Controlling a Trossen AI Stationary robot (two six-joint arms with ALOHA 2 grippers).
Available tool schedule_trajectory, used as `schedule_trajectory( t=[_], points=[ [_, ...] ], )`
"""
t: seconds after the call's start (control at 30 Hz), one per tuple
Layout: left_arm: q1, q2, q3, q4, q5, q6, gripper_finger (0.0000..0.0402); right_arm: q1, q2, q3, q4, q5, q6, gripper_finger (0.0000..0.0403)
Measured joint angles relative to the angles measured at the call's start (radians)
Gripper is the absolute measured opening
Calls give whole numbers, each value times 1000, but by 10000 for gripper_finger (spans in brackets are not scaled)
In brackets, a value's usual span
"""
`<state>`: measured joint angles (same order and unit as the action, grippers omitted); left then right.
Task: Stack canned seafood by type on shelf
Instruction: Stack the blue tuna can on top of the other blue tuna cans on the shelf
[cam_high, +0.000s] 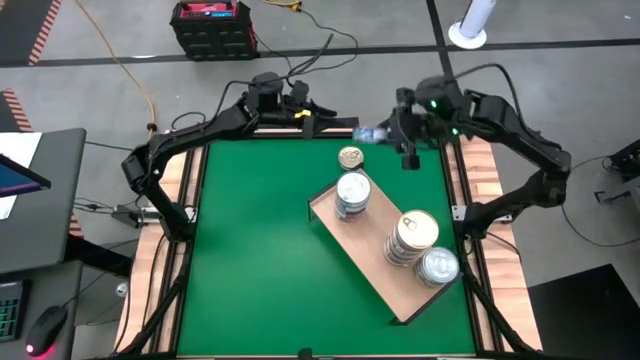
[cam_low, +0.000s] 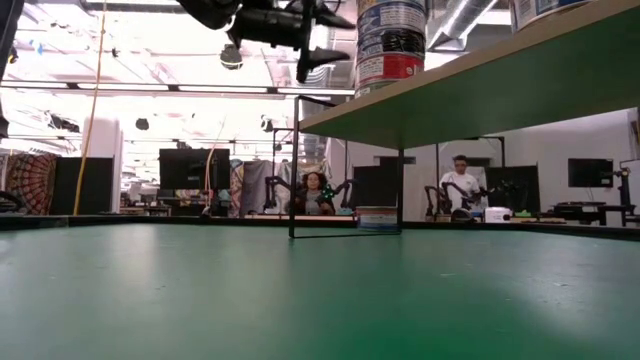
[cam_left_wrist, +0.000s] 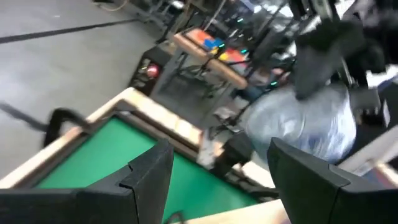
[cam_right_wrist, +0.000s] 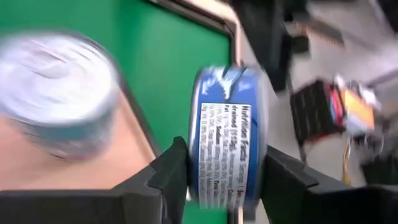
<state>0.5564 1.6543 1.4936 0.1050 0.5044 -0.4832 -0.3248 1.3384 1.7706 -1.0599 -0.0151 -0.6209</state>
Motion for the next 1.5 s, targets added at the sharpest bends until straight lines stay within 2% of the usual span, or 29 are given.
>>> schedule_trajectory(
  t=[0.1,0.2,0.3,0.43,0.63,0.77,1.03,1.5],
  points=[
    [-41,-12,0,33,43,-17,249,138,1,20,-15,116,-24,185],
    [-101,-51,0,5,28,6,249,268,7,23,-22,275,-45,169],
    [-163,-98,0,-47,-52,45,249,347,19,23,-3,370,-33,164],
    [-243,-141,0,-125,-177,73,249,456,38,23,51,508,-52,179],
    [-310,-173,0,-213,-296,15,249,579,75,24,84,603,-94,175],
    [-363,-173,0,-222,-378,-26,249,628,102,25,74,630,-123,168],
    [-406,-174,0,-230,-474,-72,249,622,143,22,48,633,-113,196],
    [-406,-177,-1,-273,-465,-54,249,596,140,23,52,632,-121,184]
  ],
)
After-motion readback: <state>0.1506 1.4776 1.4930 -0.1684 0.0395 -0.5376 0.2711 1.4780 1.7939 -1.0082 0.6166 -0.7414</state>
